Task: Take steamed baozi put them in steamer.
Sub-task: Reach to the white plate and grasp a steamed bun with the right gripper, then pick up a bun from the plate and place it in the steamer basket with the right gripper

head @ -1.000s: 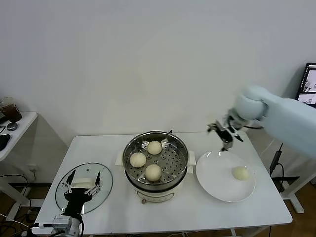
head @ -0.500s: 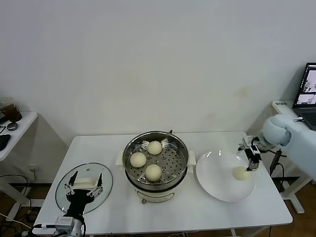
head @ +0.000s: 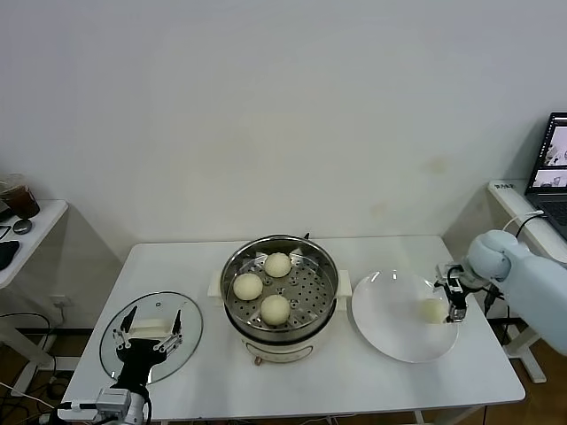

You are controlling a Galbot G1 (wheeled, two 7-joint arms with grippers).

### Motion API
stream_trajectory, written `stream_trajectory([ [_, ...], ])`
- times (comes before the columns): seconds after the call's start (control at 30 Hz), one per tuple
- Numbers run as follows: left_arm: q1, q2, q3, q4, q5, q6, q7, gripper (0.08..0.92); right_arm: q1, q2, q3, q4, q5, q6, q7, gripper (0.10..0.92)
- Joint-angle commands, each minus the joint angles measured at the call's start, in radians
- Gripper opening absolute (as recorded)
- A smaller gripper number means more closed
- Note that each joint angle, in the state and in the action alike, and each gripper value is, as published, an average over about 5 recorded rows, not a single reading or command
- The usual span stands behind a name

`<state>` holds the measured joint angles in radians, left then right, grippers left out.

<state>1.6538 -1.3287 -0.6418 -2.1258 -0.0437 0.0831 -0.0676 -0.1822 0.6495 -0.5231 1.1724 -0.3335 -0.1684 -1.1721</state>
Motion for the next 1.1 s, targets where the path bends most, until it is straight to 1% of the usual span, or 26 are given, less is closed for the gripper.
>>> stream_trajectory([
  [0.03,0.0,-0.002,0.0,0.002,0.0,0.0,0.0,0.823,-0.046,0.093,0.052,-0.117,-0.068,0.011,0.0,0.823],
  [0.2,0.002,-0.003,-0.001,0.002,-0.002,-0.001,0.0,0.823,-0.044,0.089,0.046,-0.111,-0.069,0.001,-0.015,0.81],
  [0.3,0.002,-0.003,-0.001,0.003,-0.002,-0.001,0.0,0.823,-0.043,0.087,0.045,-0.11,-0.07,-0.003,-0.018,0.771],
  [0.4,0.001,-0.003,-0.001,0.002,-0.002,-0.001,0.0,0.823,-0.043,0.085,0.044,-0.106,-0.067,-0.01,-0.017,0.708],
  [0.67,0.003,-0.003,-0.004,-0.005,-0.003,0.0,0.0,0.823,0.005,0.044,0.003,-0.053,-0.02,-0.031,-0.013,0.488],
  [0.77,0.004,-0.001,-0.005,-0.009,-0.005,0.0,0.001,0.823,0.078,-0.002,-0.07,0.007,0.048,-0.055,-0.012,0.449],
  [0.97,-0.007,0.008,-0.003,-0.015,-0.013,0.003,0.002,0.823,0.342,-0.083,-0.281,0.149,0.258,-0.119,-0.009,0.46],
  [1.1,-0.013,0.011,0.004,-0.02,-0.016,0.005,0.003,0.823,0.579,-0.081,-0.462,0.249,0.431,-0.177,0.019,0.466],
])
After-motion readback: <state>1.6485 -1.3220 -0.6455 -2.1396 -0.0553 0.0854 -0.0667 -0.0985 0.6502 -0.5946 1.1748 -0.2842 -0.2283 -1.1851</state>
